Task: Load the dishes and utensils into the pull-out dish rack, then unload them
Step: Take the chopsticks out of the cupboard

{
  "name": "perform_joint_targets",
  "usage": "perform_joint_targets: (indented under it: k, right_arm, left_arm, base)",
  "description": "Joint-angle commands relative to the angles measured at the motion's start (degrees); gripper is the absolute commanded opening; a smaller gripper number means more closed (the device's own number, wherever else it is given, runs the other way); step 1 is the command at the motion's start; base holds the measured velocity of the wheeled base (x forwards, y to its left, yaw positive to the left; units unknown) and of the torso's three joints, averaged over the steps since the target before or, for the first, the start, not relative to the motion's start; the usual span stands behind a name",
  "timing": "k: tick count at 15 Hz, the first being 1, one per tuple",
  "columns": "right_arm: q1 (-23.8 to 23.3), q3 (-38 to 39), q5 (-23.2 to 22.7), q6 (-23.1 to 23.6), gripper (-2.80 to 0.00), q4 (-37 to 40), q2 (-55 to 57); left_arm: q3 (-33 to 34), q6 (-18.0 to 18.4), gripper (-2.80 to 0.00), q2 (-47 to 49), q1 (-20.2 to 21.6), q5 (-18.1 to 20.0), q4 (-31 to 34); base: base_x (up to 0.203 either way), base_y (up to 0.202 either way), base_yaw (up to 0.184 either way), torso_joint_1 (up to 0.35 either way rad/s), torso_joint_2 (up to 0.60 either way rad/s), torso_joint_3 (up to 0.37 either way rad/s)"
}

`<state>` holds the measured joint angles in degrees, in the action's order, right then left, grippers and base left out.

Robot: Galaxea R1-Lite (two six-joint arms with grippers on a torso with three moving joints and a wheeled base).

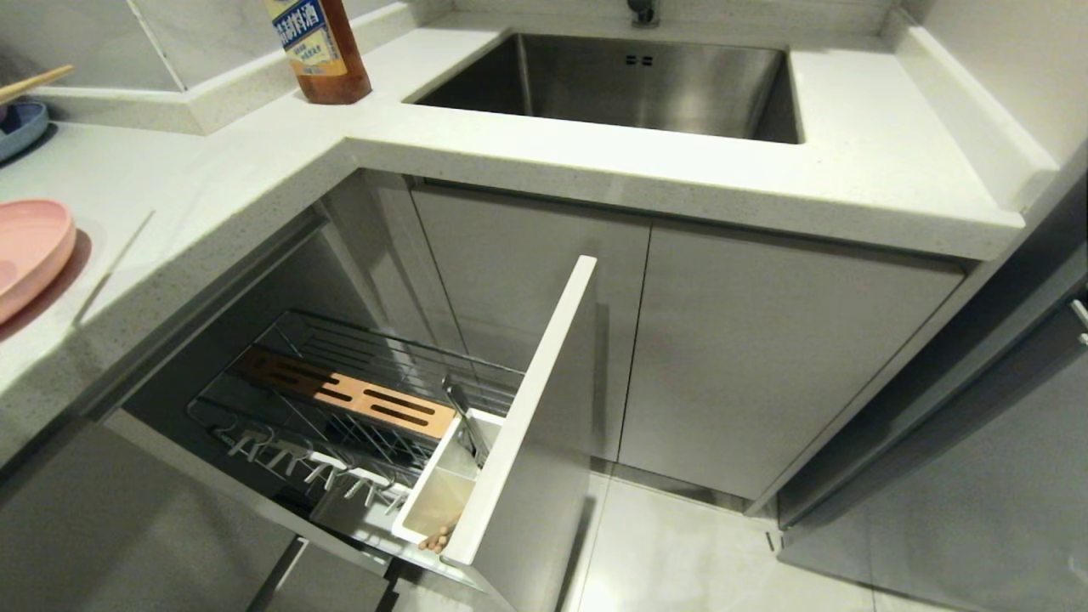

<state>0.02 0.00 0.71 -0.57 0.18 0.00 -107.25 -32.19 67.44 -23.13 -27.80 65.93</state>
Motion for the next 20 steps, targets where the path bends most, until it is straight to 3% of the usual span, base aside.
perform_joint_targets:
  k: [1,4,8,20]
  right_arm:
    - [0.0,0.1,0.0,0.0,-2.8,0.0,0.0]
    - [0.1,0.1,0.0,0.0,-2.8,0.0,0.0]
    - [0.0,0.2,0.0,0.0,-2.8,0.0,0.0]
    - [0.1,0.1,0.0,0.0,-2.8,0.0,0.0]
  left_arm:
    - [0.1,-0.5,-2.8,5.4,5.0,-1.0,-0.9]
    - [0.5,-0.9,-2.8,11.2,14.3,-1.5,-6.2]
    - [0.6,-0.9,-2.8,14.4,20.8,-1.5,-9.9]
    - [3.7,-0.9,-2.8,16.4,28.1,0.0,-13.5]
  base:
    - [0.0,0.0,0.0,0.0,0.0,0.0]
    - [0.0,0.0,0.0,0.0,0.0,0.0]
    - [0.0,0.0,0.0,0.0,0.0,0.0]
    - [0.0,0.0,0.0,0.0,0.0,0.0]
